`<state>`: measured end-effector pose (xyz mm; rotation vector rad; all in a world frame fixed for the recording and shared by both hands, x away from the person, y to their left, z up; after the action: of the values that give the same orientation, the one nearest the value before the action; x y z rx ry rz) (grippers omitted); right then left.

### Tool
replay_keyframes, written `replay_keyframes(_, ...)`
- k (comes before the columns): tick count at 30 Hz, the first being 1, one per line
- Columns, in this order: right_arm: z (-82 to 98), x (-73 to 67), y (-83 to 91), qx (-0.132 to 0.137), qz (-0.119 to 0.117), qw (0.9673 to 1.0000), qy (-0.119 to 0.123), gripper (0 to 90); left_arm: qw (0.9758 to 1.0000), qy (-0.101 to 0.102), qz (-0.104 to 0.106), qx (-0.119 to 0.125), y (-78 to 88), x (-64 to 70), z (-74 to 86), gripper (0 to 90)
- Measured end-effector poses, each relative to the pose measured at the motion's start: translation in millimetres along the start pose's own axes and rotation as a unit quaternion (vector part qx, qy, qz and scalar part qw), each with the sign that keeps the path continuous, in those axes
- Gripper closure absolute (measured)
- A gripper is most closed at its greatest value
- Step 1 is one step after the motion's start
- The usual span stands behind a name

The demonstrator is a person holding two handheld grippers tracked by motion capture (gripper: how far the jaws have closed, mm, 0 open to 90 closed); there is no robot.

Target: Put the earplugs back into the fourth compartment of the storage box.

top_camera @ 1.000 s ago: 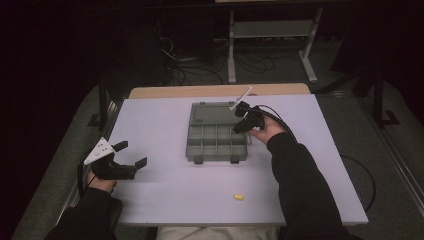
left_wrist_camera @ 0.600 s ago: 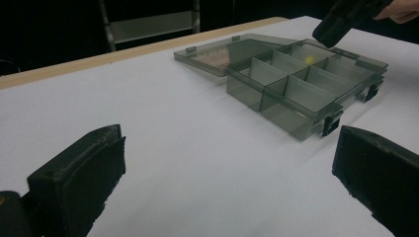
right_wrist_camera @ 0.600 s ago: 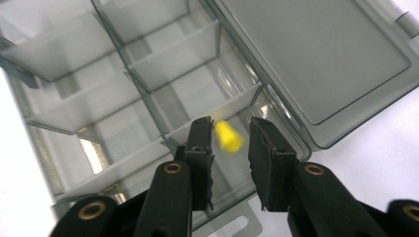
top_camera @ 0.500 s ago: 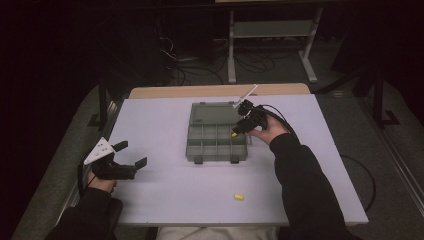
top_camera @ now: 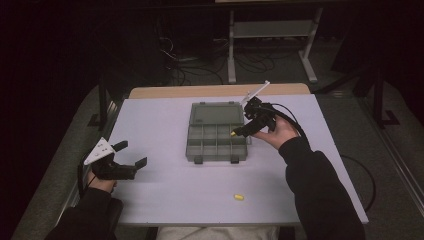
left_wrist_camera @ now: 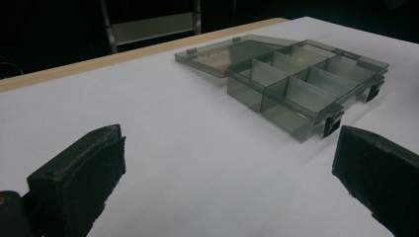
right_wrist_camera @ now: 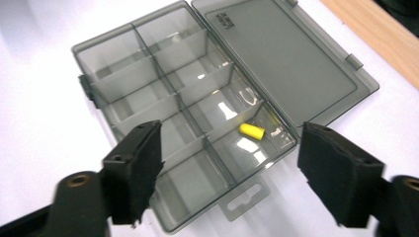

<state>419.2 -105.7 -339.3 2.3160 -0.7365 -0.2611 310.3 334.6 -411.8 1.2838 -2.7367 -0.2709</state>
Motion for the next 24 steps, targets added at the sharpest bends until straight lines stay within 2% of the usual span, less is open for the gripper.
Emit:
replay_keyframes(2, -0.7, -5.1, 4.4, 0.006, -0.004, 0.9999, -0.007, 15.3, 1.0, 0.0, 0.0, 0.0, 0.1, -0.1, 0.0, 0.0)
replay_keyframes(7, 2.9, -21.1, 10.5, 0.011, -0.012, 0.9999, 0.004, 10.7, 1.0, 0.0, 0.0, -0.001, 0.1, 0.0, -0.1, 0.0)
replay_keyframes(10, 7.1, -30.5, 10.4, 0.009, -0.011, 0.9998, 0.014, 1.2, 1.0, 0.0, 0.0, -0.001, 0.0, -0.1, -0.1, 0.0)
replay_keyframes(24, 29.0, -60.3, 8.4, 0.014, -0.047, 0.9985, 0.024, 0.0, 1.0, 0.0, 0.0, -0.001, 0.1, -0.1, -0.1, 0.0)
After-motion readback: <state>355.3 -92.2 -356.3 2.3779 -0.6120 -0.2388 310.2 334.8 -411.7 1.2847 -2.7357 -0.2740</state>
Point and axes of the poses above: each handheld gripper's, and its own axes: y roughly backward along the jaws, z roughly out of its underside, x roughly to its right, the point moved 1 cm from there along -y, roughly forward along the jaws, and after that the axes turned 10 degrees about x, right-handed, at the moved point
